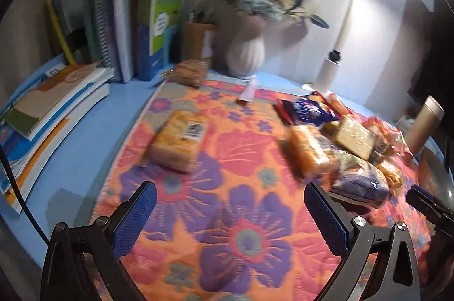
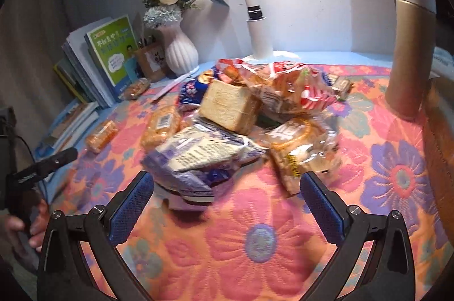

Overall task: Organize snacks
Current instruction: 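Grasp the purple-and-white snack bag with the right gripper while the left gripper grasps a bread loaf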

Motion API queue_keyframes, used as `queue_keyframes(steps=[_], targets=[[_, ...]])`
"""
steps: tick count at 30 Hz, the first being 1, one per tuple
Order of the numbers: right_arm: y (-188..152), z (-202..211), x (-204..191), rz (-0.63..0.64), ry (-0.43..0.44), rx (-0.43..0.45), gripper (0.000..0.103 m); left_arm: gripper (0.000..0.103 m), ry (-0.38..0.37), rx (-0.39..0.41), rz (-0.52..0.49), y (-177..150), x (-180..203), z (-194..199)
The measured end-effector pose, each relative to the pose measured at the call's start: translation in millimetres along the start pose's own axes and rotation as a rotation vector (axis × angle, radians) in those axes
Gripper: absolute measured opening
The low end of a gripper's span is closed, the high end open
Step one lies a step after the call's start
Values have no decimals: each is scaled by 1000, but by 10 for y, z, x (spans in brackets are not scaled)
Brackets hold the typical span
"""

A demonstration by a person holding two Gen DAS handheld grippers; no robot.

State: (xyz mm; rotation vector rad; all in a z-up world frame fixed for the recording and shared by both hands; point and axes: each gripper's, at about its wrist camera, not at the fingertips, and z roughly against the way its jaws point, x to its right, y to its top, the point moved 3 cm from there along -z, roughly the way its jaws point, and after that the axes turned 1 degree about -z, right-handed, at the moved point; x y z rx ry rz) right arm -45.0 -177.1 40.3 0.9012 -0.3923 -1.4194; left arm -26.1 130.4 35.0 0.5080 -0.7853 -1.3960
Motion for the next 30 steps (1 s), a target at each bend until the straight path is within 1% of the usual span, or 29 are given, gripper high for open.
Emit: queue_keyframes(steps=[3, 4, 6, 8, 12, 16, 20, 22, 25, 28, 30], targets=[[21, -73, -124, -2, 12, -48, 103, 103, -31, -43, 49, 56, -191, -133], [30, -102, -165, -6, 12, -61, 103, 103, -33, -52, 60, 84, -229, -191], [49, -146, -214, -23, 1, -84, 103, 103, -12, -79, 88, 162, -303, -324], [63, -200, -223, -56, -12, -111, 103, 103, -19, -94, 108, 256, -371, -457], [45, -324, -170, -152, -16, -154, 103, 103, 2, -99, 95, 368, -401, -666], [40, -456, -220, -174, -38, -180, 103, 103, 8, -108, 92, 425, -423, -850], [57, -586, -253, -218, -55, -199, 103, 103, 6, -141, 95, 403, -452, -986], [67, -658, -238, -253, -53, -212, 103, 103, -4, -150, 102, 392, -469, -1015], [58, -758, -238, -298, -43, -228, 103, 102, 2, -163, 90, 374, -456, -1046], [76, -791, -267, -297, -70, -214, 103, 96, 19, -171, 59, 355, -401, -1061], [88, -805, -288, -287, -88, -208, 100, 87, 29, -172, 36, 349, -367, -1062]])
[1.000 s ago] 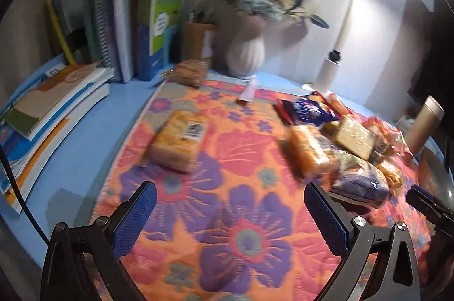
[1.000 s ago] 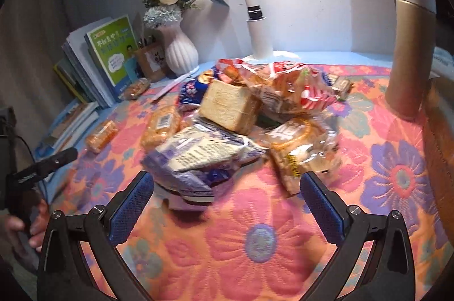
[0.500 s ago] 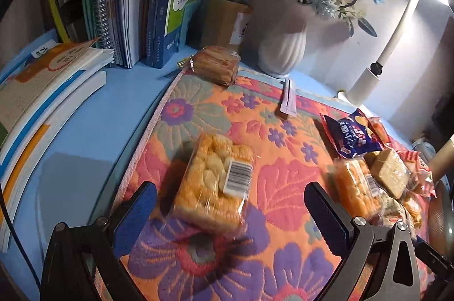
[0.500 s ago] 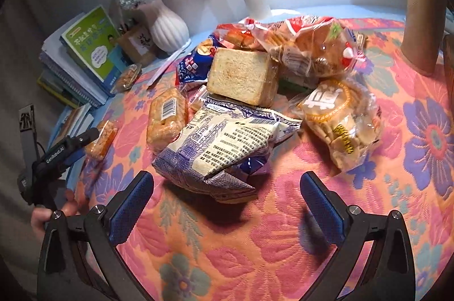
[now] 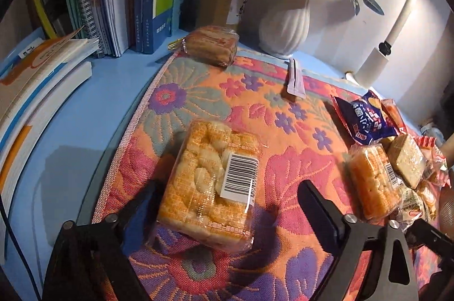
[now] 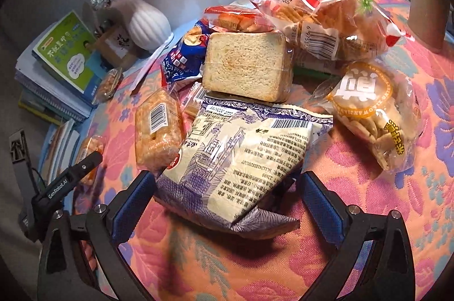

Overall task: Organize snacks
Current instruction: 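Grasp the purple-and-white snack bag with the right gripper while the left gripper grasps a bread loaf, then carry both packages to the amber glass plate and release them there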

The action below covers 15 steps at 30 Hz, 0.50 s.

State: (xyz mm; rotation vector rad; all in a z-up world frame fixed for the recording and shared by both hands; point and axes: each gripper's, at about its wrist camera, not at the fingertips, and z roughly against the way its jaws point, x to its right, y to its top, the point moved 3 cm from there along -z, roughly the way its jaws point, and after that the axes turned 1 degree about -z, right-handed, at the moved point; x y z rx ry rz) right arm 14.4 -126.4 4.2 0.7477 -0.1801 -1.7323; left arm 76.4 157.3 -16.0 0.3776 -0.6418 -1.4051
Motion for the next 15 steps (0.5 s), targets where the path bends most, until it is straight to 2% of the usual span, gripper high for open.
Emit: queue_keyframes(steps=[2, 3, 5, 6, 11, 15], targets=[[-6, 5, -7, 10, -8, 4, 97, 79, 18, 0, -22, -6, 33, 2], [-11, 11, -2, 15, -11, 7, 93, 67, 29, 2, -32, -9, 48, 4], [-18, 37, -2, 28, -21, 21, 85, 51, 29, 5, -38, -10, 53, 9], [-25, 68, 8, 35, -19, 30, 80, 51, 23, 5, -38, -9, 53, 14], [-60, 170, 77, 57, -9, 48, 72, 49, -1, 31, -33, -42, 79, 144], [-129, 323, 156, 74, 33, 57, 61, 49, -44, 53, -49, -148, 213, 324]])
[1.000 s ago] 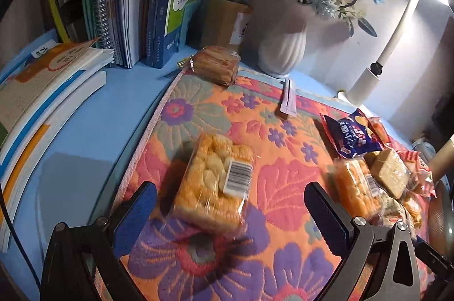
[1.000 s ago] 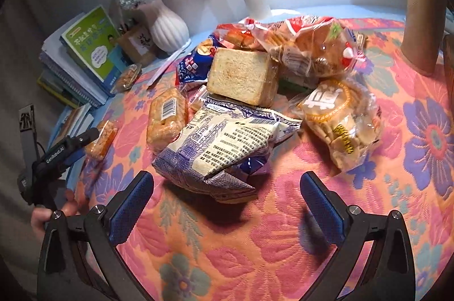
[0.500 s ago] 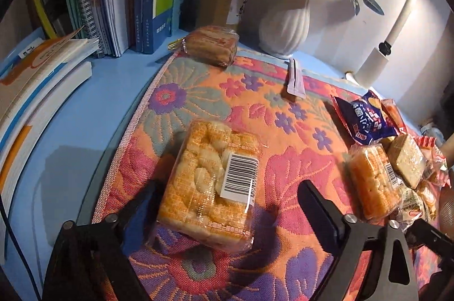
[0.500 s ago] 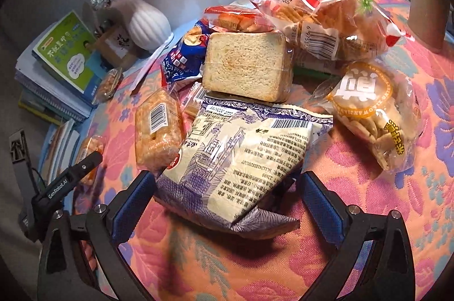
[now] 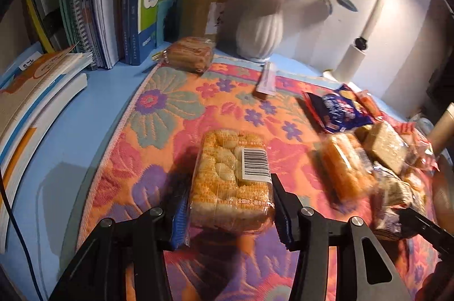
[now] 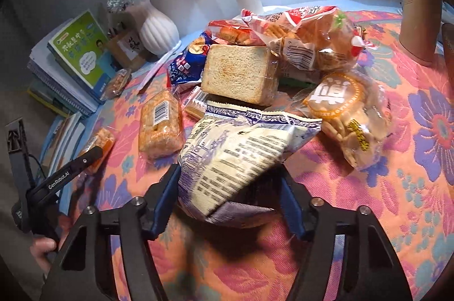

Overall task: Organize snacks
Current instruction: 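Carry both packages to the amber glass plate and release them there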

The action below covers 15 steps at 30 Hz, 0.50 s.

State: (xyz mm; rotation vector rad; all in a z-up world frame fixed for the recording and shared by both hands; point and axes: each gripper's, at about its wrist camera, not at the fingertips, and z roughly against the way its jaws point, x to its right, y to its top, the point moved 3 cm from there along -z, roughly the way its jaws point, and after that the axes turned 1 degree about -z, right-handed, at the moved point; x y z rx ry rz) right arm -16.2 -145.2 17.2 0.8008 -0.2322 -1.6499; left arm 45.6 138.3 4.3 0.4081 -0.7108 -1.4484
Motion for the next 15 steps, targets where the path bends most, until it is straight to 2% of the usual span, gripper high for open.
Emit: queue_keyframes(steps=[5, 10, 15], targets=[[-90, 182, 55, 41, -5, 10, 58, 49, -57, 9, -40, -171, 330, 200], [-218, 327, 188, 115, 20, -44, 58, 49, -99, -27, -112, -428, 662, 312], [-209, 476, 406, 135, -24, -35, 62, 50, -123, -60, -153, -637, 824, 312]])
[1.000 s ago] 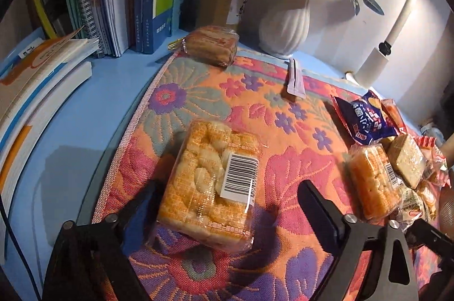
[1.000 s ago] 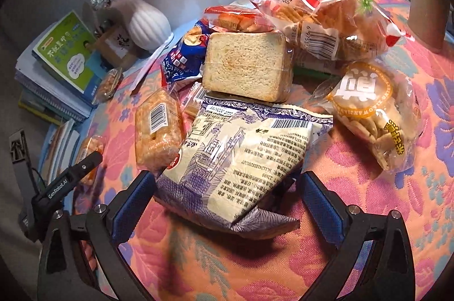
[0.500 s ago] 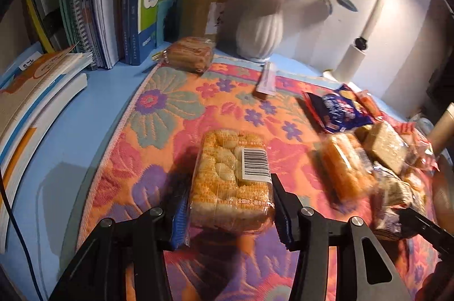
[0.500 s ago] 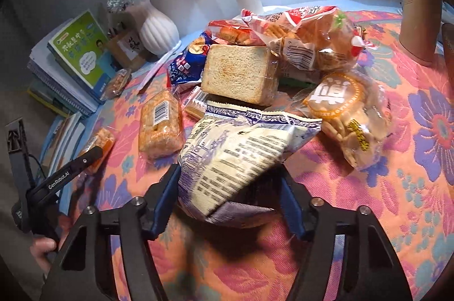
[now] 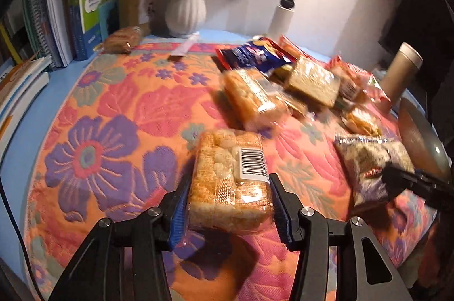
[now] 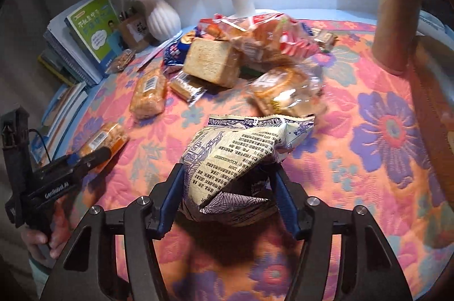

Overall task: Organize snacks
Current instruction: 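Carry both packages to the amber glass plate and release them there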

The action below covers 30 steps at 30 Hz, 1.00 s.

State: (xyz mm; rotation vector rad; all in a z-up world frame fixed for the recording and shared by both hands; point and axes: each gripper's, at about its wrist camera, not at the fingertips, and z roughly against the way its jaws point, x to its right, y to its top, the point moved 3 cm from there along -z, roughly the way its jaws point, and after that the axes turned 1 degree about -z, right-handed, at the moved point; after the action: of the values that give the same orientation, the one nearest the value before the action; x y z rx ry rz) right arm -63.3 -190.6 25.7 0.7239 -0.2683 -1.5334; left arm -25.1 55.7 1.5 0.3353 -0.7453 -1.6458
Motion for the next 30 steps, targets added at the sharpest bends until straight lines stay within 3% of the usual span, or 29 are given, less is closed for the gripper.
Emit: queue_keyframes(steps=[6, 11, 13, 14, 15, 20, 30], targets=[[-46, -51, 132, -106, 75, -62, 78, 72, -21, -22, -3, -76, 49, -44], [-64, -204, 131, -166, 74, -108, 79, 72, -28, -29, 25, -70, 23, -95], [-60, -215, 110, -168, 66, -90, 79, 69, -12, -32, 22, -62, 31, -122], [-56, -209, 91, -154, 56, -82, 75, 54, 8, -32, 15, -54, 41, -131], [-55, -200, 68, -135, 50, -76, 68, 49, 17, -33, 8, -45, 51, -132], [-68, -103, 34, -96, 57, -40, 59, 46, -5, -12, 23, -29, 82, -60], [39, 473, 144, -90, 94, 90, 58, 46, -77, 76, -45, 223, 587, 322]])
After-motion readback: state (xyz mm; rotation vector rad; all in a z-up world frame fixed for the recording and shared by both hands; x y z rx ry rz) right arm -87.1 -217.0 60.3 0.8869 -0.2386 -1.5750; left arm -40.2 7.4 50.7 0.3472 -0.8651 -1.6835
